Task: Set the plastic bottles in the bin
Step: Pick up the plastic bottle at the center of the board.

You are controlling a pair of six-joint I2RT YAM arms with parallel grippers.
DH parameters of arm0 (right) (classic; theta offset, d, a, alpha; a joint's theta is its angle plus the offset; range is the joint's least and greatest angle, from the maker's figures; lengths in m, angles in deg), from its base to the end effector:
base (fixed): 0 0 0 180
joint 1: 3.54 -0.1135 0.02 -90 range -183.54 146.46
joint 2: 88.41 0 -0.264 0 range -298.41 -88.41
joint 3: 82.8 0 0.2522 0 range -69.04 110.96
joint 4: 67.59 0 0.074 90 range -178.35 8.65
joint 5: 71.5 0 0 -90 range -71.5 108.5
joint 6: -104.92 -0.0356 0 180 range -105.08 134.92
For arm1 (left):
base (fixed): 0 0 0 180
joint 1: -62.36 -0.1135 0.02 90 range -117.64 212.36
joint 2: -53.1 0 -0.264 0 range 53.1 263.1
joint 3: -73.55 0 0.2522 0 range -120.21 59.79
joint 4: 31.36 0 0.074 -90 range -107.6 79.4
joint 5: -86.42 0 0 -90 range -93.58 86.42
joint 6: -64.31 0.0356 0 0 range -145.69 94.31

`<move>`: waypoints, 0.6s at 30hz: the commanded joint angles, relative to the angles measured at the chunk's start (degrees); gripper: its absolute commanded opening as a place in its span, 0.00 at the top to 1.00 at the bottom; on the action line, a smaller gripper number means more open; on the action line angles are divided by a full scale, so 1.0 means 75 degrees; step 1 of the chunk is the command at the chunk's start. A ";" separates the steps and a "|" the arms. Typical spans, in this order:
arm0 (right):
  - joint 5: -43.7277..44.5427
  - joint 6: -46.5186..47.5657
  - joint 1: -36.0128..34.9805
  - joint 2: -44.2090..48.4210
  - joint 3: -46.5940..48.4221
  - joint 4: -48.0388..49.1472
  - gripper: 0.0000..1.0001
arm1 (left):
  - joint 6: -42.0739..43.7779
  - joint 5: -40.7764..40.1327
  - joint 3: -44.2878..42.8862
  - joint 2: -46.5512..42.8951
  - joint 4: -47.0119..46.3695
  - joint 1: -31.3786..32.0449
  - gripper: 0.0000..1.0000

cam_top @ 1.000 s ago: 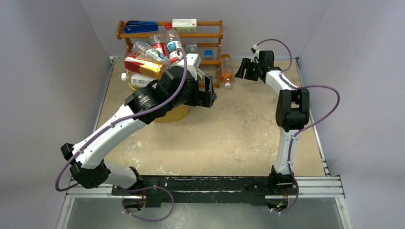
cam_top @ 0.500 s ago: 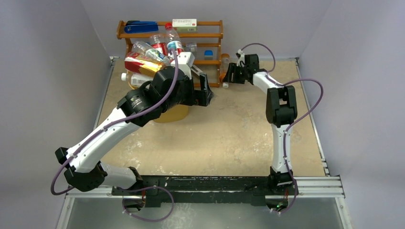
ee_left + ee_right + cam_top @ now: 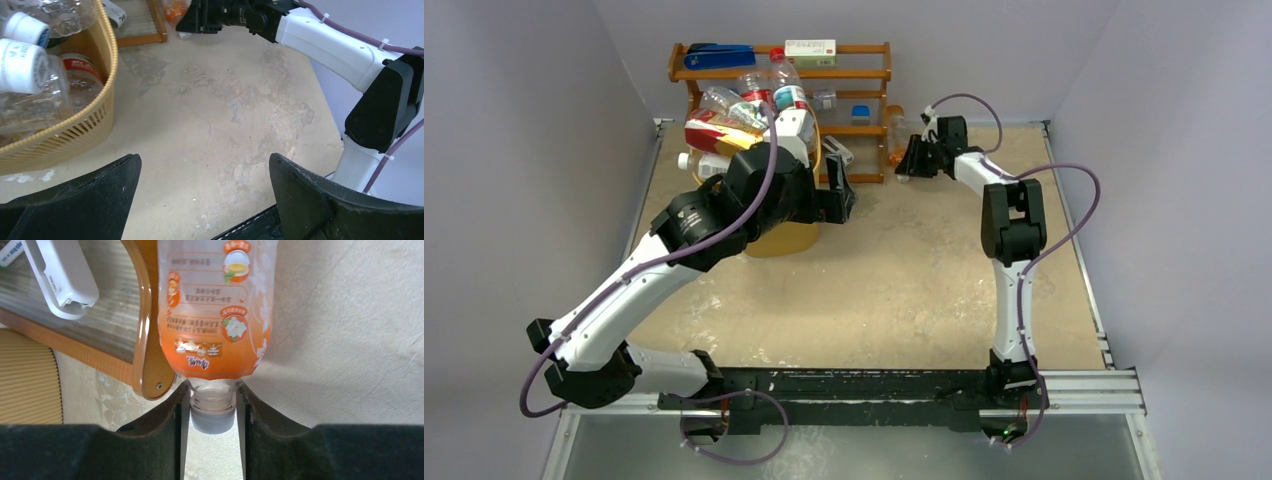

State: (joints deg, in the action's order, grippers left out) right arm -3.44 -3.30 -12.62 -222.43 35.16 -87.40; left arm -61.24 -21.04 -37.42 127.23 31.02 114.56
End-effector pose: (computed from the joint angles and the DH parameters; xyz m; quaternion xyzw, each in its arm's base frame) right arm 0.5238 0.0972 0.1709 -0.0167 0.8783 0.2701 0.3941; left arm 0.1599 -0.1887 0.4721 0.0410 0.8390 -0.2728 0.4690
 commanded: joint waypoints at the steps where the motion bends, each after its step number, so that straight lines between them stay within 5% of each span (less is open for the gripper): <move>1: -0.0095 0.0019 -0.0043 0.0302 -0.0432 0.0212 0.65 | -0.0127 -0.0671 -0.0556 -0.0414 0.0437 0.0033 0.00; 18: 0.0486 0.0175 -0.0072 0.3797 -0.3474 0.0382 0.74 | -0.0896 -0.2058 -0.0752 -0.1594 0.1727 0.0024 0.01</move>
State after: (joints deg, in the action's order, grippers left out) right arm -2.28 -3.04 -12.66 -202.47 11.89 -85.38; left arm -65.44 -31.72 -41.14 117.20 41.69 114.56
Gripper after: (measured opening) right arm 0.365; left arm 0.995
